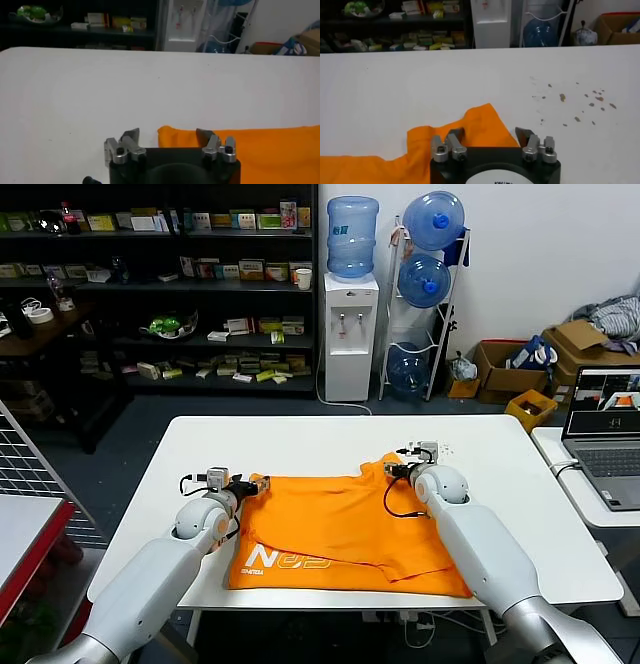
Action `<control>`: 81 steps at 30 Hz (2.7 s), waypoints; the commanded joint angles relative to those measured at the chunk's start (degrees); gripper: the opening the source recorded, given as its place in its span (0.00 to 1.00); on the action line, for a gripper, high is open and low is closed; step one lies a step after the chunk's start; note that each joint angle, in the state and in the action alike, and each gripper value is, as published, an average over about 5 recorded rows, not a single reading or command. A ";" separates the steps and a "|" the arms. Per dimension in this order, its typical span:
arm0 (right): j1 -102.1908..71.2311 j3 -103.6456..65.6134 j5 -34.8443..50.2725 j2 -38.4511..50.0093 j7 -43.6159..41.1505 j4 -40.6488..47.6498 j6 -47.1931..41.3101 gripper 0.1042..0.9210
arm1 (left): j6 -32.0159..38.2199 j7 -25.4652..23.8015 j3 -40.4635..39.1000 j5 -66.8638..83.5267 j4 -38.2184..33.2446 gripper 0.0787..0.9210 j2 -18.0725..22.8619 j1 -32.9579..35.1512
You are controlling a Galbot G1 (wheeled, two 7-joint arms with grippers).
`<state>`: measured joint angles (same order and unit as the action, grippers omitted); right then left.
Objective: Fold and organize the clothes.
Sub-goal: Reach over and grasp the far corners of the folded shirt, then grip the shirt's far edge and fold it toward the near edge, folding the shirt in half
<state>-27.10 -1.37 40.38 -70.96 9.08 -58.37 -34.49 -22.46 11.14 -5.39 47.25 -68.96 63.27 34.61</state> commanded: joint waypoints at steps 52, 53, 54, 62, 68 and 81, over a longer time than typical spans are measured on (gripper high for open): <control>-36.71 -15.61 9.55 16.51 7.83 -51.08 -1.25 0.02 | 2.45 4.26 9.20 -2.08 -36.17 0.02 -9.36 26.20; -37.46 -15.99 9.59 16.61 8.04 -51.81 -1.34 0.02 | 2.50 4.29 9.20 -2.17 -36.25 0.02 -9.35 26.37; -38.12 -16.36 9.64 16.71 8.24 -52.49 -1.45 0.02 | 2.56 4.34 9.19 -2.26 -36.28 0.02 -9.32 26.50; -43.33 -19.45 10.08 17.65 8.94 -56.18 -2.00 0.02 | 2.75 4.68 9.03 -2.73 -36.17 0.02 -8.87 27.06; -44.86 -20.10 9.99 17.46 9.06 -56.92 -2.19 0.02 | 2.87 5.09 9.11 -3.07 -36.15 0.02 -8.98 27.23; -48.40 -22.10 8.56 17.93 6.29 -58.28 -2.90 0.15 | 1.82 6.09 10.17 -3.38 -38.58 0.12 -9.37 31.22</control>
<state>-72.84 -22.33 49.64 -53.25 17.10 -115.30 -37.11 -20.09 16.94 4.33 44.09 -106.03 54.02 63.34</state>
